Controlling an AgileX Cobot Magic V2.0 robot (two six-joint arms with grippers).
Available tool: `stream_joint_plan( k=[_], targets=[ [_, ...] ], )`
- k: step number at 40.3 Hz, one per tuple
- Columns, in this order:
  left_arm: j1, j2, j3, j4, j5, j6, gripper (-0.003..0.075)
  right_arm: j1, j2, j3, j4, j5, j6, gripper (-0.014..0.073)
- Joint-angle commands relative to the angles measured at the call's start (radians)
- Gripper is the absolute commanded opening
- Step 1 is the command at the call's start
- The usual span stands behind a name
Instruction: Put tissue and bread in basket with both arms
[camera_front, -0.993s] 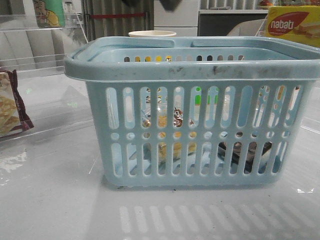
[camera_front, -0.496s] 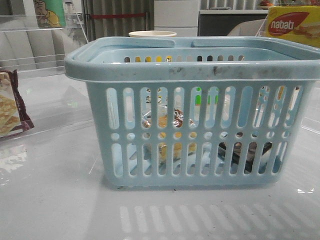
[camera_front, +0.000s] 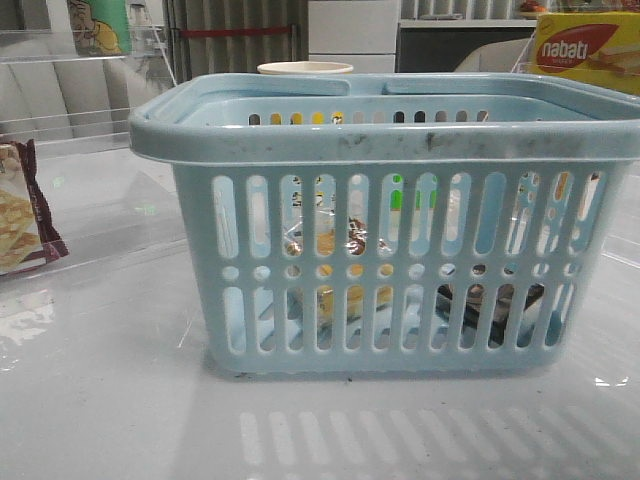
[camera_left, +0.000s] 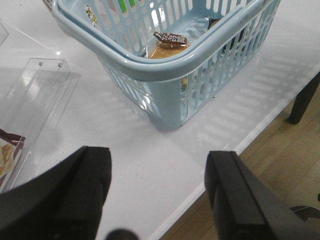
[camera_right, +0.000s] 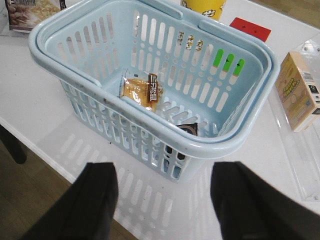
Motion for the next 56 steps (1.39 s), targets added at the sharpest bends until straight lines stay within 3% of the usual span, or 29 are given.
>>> stream_joint_plan(
  k=[1,5,9,17,19,50,56],
  targets=[
    [-0.006,-0.004,-0.021,0.007,-0.082,-0.003,0.0455,0.0,0.005,-0.024,-0.003,-0.081,-0.009,0.0517],
    [-0.006,-0.004,-0.021,0.005,-0.082,-0.039,0.044,0.0,0.005,-0.024,-0.004,-0.076,-0.009,0.0517],
    [-0.006,-0.004,-0.021,0.005,-0.082,-0.06,0.0356,0.0,0.005,-0.024,-0.013,-0.072,-0.009,0.0459],
    [-0.006,-0.004,-0.021,0.014,-0.082,-0.104,0.0106,0.0,0.005,-0.024,-0.013,-0.065,-0.009,0.0108],
    [-0.006,-0.004,-0.021,0.025,-0.082,-0.141,0.0092,0.0,0.005,-0.024,-0.013,-0.065,-0.009,0.0045],
    [-0.004,-0.023,-0.015,0.029,-0.089,-0.161,0.0095,0.0,0.005,-0.024,-0.013,-0.068,-0.009,0.0066],
    [0.093,-0.125,0.023,0.059,-0.13,-0.148,0.0095,0.0,0.005,-0.024,-0.013,-0.066,-0.009,0.0066]
  ],
)
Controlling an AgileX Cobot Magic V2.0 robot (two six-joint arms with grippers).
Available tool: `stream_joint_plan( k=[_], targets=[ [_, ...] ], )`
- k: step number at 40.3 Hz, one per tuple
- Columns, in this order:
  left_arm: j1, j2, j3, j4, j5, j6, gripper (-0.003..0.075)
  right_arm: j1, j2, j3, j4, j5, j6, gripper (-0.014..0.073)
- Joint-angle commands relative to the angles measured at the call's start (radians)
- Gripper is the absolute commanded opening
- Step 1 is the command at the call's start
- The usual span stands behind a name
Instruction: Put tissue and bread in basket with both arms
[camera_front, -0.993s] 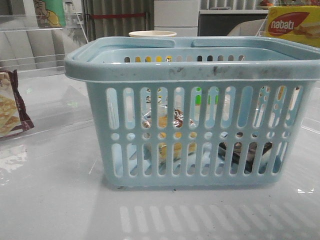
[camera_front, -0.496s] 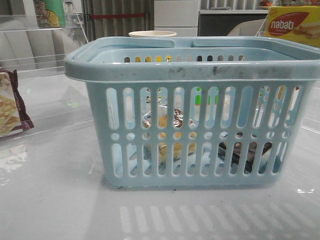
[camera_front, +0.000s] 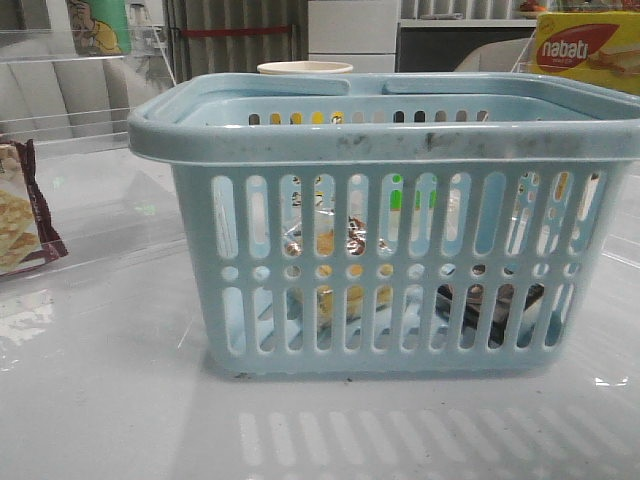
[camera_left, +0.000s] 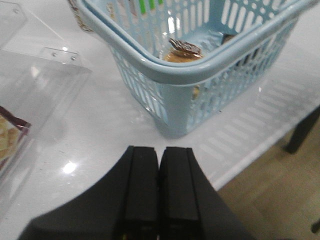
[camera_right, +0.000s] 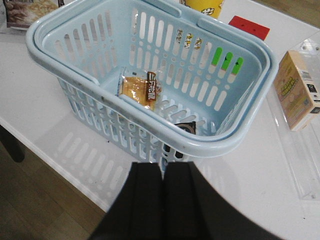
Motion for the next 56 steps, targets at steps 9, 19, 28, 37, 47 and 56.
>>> stream_joint_plan(
  k=[9,19,28,37,47,56],
  targets=[
    [0.349,-0.284,0.218,0.022,-0.396,0.002,0.0095,0.0,0.005,-0.024,-0.007,-0.069,-0.009,0.0066],
    [0.622,-0.487,0.525,0.022,-0.623,0.002,0.0095,0.0,0.005,-0.024,-0.007,-0.069,-0.009,0.0066],
    [0.662,-0.576,0.67,0.022,-0.732,0.002,0.0095,0.0,0.005,-0.024,-0.007,-0.069,-0.009,0.0066],
    [0.629,-0.572,0.672,0.016,-0.72,0.0,0.0095,0.0,0.005,-0.024,-0.007,-0.066,-0.009,0.0066],
    [0.617,-0.572,0.672,-0.028,-0.721,0.0,0.0097,0.0,0.005,-0.024,-0.007,-0.066,-0.009,0.0066],
    [0.617,-0.572,0.672,-0.028,-0.721,0.0,0.0097,0.0,0.005,-0.024,-0.007,-0.066,-0.009,0.0066]
  ],
)
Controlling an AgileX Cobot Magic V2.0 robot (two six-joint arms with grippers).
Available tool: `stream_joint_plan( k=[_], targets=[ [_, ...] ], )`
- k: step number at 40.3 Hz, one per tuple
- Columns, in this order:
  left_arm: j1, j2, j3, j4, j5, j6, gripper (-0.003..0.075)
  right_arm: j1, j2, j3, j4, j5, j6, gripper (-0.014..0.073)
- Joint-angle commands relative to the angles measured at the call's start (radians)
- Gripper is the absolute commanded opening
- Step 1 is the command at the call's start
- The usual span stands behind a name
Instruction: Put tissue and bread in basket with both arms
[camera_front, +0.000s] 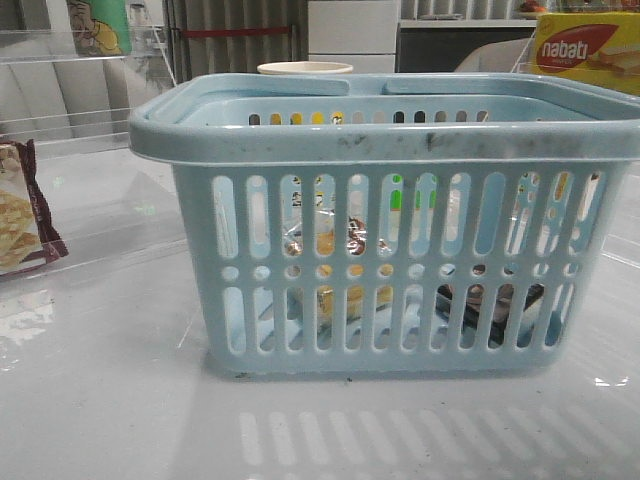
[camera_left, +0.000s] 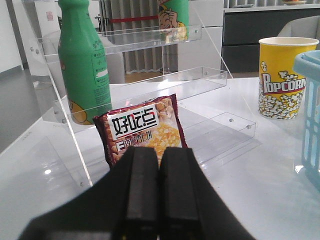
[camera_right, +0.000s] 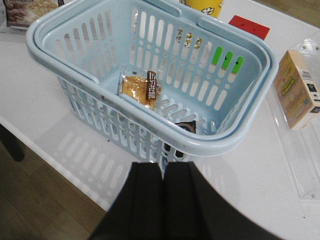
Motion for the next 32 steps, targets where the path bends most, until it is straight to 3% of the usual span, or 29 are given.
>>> stream_joint_plan(
  k=[1,32],
  targets=[
    [-0.007,-0.018,-0.002,-0.008,-0.085,-0.004,0.0097,0.0,0.005,-0.024,-0.007,-0.069,-0.009,0.0066],
    [-0.007,-0.018,-0.002,-0.008,-0.085,-0.004,0.0097,0.004,-0.017,-0.011,-0.013,-0.102,-0.009,0.0066]
  ],
)
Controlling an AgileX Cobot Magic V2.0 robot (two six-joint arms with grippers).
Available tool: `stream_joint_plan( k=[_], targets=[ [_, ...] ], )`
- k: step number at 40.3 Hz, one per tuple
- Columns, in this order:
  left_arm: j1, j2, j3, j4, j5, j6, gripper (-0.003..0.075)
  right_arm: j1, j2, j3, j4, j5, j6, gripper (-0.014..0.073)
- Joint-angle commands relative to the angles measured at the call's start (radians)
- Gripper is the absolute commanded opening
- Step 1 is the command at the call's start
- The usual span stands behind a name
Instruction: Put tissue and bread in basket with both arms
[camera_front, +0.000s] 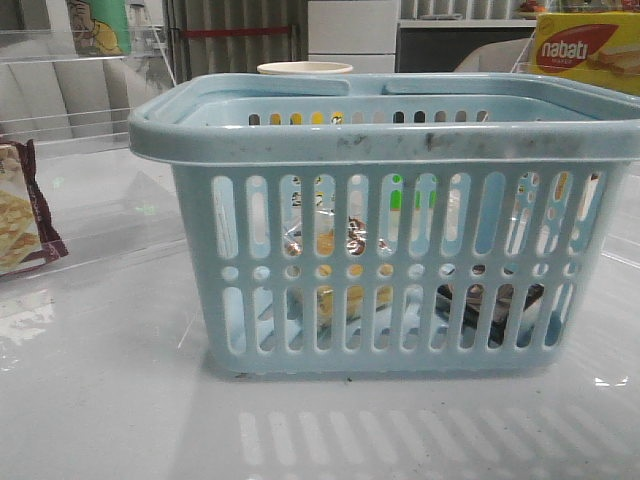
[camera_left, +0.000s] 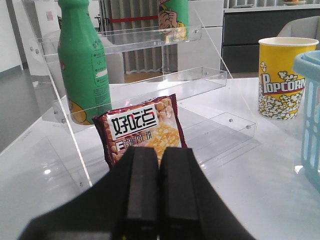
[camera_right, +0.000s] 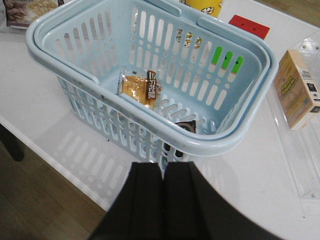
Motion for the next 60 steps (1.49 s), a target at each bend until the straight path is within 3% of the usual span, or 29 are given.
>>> stream_joint_plan(
  k=[1,8,16,23,34,37,51,60],
  targets=[
    [-0.007,-0.018,-0.002,-0.008,-0.085,-0.004,0.0097,0.0,-0.033,-0.005,-0.024,-0.116,-0.009,0.0066],
    [-0.007,-0.018,-0.002,-0.008,-0.085,-0.004,0.0097,-0.167,-0.173,0.109,-0.075,-0.241,-0.009,0.0066],
    [-0.007,-0.018,-0.002,-0.008,-0.085,-0.004,0.0097,-0.405,-0.377,0.344,-0.091,-0.421,-0.009,0.0066],
    [-0.007,-0.018,-0.002,-0.008,-0.085,-0.004,0.0097,-0.518,-0.501,0.55,-0.078,-0.537,-0.008,0.0066],
    [-0.007,-0.016,-0.002,-0.008,-0.085,-0.004,0.0097,-0.567,-0.548,0.841,0.035,-0.866,-0.006,0.0066],
    [-0.007,-0.016,-0.002,-0.008,-0.085,-0.004,0.0097,-0.567,-0.548,0.834,0.051,-0.822,-0.005,0.0066],
    [-0.007,-0.016,-0.002,-0.008,-0.085,-0.004,0.0097,-0.567,-0.548,0.837,0.051,-0.91,-0.005,0.0066],
    [-0.007,-0.016,-0.002,-0.008,-0.085,-0.004,0.0097,-0.567,-0.548,0.837,0.081,-0.889,-0.005,0.0066]
  ],
)
